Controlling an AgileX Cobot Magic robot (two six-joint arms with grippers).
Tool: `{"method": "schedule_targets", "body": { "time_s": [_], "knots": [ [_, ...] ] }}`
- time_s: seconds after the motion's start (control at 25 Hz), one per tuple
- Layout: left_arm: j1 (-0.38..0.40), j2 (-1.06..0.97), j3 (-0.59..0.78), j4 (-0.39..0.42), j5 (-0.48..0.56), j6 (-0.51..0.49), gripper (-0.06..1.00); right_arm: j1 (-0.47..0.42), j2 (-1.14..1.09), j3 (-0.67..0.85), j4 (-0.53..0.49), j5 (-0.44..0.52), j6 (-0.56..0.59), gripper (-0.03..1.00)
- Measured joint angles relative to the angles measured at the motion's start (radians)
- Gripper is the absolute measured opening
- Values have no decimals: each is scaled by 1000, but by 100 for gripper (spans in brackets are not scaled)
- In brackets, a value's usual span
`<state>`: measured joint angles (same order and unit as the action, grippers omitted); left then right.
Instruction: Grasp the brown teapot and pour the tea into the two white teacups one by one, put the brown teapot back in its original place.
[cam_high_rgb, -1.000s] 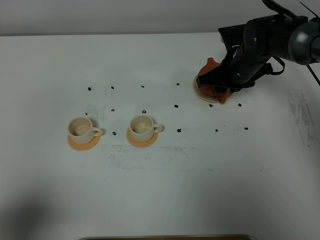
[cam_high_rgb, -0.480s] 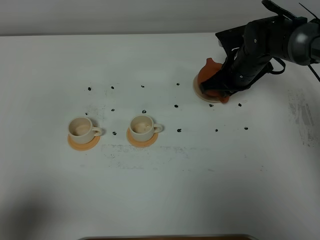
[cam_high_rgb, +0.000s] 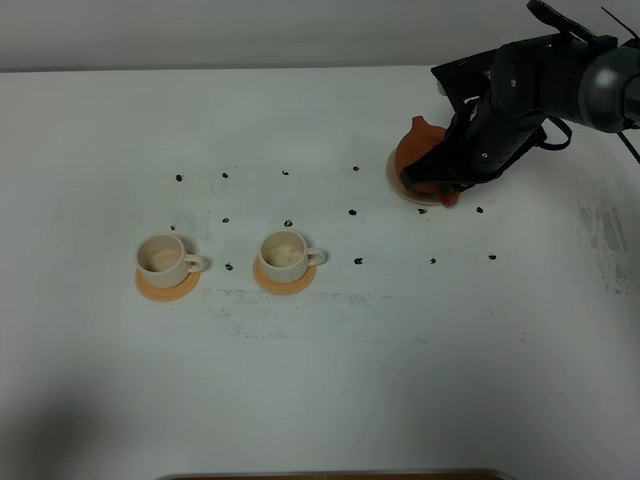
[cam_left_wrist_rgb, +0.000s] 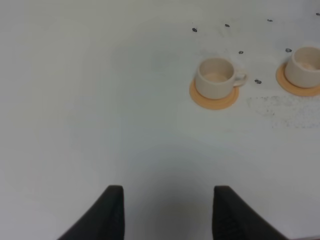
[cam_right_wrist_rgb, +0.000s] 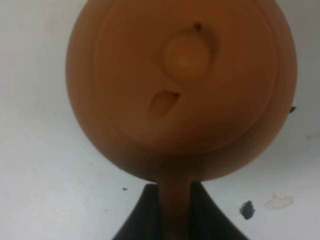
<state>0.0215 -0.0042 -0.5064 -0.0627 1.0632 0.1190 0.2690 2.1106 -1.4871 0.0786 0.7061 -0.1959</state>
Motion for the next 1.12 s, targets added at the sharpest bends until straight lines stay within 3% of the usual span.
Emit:
{"method": "schedule_targets", "body": {
  "time_s": [0.16, 0.68, 0.88, 1.12],
  "knots": [
    [0, 0, 0, 0, 0, 0, 43, -1, -35, 72, 13, -94, -7, 11],
    [0, 0, 0, 0, 0, 0, 43, -13, -141, 236, 52, -256, -34, 11],
    [0, 0, 0, 0, 0, 0, 43, 2, -221, 288, 55, -272, -40, 11],
    [0, 0, 0, 0, 0, 0, 43, 92, -323, 325, 38, -279, -44, 11]
  ]
}}
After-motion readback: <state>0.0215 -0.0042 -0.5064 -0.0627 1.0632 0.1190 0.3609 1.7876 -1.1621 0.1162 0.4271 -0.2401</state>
